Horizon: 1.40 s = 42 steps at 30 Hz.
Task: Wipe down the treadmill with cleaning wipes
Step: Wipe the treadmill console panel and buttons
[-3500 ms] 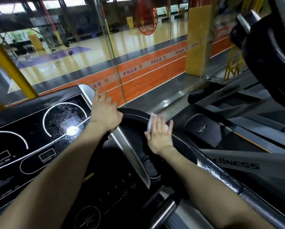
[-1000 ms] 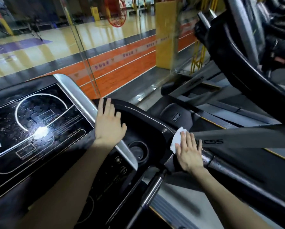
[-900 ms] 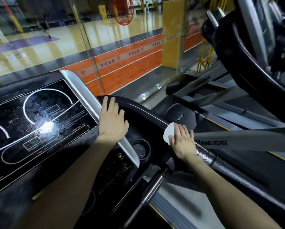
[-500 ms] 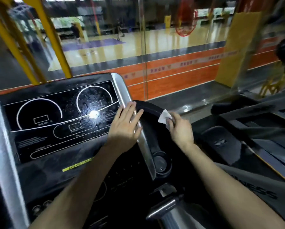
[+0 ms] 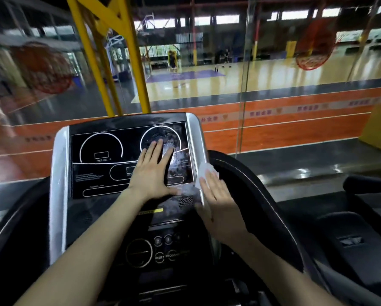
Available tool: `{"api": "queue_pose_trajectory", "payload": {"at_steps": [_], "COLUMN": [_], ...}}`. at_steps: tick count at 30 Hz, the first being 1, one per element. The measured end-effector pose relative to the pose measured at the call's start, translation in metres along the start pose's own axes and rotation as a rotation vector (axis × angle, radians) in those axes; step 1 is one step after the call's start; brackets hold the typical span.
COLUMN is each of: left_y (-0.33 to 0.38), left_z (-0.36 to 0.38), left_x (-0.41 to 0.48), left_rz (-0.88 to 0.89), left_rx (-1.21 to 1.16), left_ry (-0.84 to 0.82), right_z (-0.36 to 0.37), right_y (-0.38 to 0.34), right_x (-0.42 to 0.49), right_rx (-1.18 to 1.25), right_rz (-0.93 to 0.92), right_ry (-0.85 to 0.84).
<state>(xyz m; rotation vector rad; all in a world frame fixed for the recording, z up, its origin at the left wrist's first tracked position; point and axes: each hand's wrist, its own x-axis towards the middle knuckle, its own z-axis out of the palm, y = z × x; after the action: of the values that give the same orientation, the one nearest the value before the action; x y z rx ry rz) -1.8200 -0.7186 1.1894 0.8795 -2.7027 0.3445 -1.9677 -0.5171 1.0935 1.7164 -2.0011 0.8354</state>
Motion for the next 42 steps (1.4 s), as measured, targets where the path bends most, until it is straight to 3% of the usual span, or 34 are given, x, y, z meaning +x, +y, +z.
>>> {"api": "queue_pose_trajectory", "payload": {"at_steps": [3, 9, 11, 15, 17, 22, 24, 28, 30, 33, 36, 38, 41, 42], "left_y": [-0.001, -0.004, -0.006, -0.006, -0.005, -0.003, -0.013, -0.056, -0.069, -0.069, -0.067, -0.069, -0.070, -0.070], "left_z": [0.004, 0.005, 0.007, 0.011, 0.008, -0.013, -0.024, -0.030, -0.028, -0.025, -0.023, -0.020, -0.016, -0.015], "left_x": [0.001, -0.002, -0.002, -0.003, -0.004, -0.004, -0.011, -0.040, -0.051, -0.052, -0.049, -0.050, -0.053, -0.053], "left_rz": [-0.009, 0.008, 0.011, -0.004, -0.010, 0.003, 0.017, -0.073, -0.114, -0.172, -0.213, -0.213, -0.213, -0.209], "left_rx": [0.017, 0.021, 0.010, 0.008, 0.007, -0.006, -0.076, -0.022, 0.018, 0.012, -0.005, 0.001, -0.004, -0.010], "left_ry": [0.012, 0.045, 0.055, 0.056, 0.051, -0.019, -0.023, 0.037, -0.037, -0.152, -0.137, -0.120, -0.087, -0.081], "right_z": [-0.002, -0.028, -0.022, -0.005, -0.010, -0.028, -0.016, 0.014, 0.014, -0.002, -0.003, 0.011, 0.030, 0.030], "right_y": [0.005, 0.021, 0.021, 0.016, 0.024, 0.016, 0.005, -0.024, -0.019, -0.005, 0.002, -0.022, -0.055, -0.052], "right_x": [0.023, 0.213, 0.200, 0.076, 0.069, 0.207, 0.207, 0.080, 0.070, 0.148, 0.197, 0.165, 0.083, 0.082], "right_rx": [-0.129, -0.254, -0.283, -0.260, -0.255, -0.345, -0.311, -0.193, -0.197, -0.306, -0.331, -0.201, -0.087, -0.105], "right_rz": [-0.090, -0.012, -0.086, -0.388, -0.452, -0.181, -0.135, -0.446, -0.556, -0.287, -0.036, -0.139, -0.559, -0.624], "right_ry": [-0.063, -0.164, -0.154, -0.193, -0.213, -0.262, -0.261, -0.391, -0.416, -0.283, -0.211, -0.278, -0.501, -0.491]}}
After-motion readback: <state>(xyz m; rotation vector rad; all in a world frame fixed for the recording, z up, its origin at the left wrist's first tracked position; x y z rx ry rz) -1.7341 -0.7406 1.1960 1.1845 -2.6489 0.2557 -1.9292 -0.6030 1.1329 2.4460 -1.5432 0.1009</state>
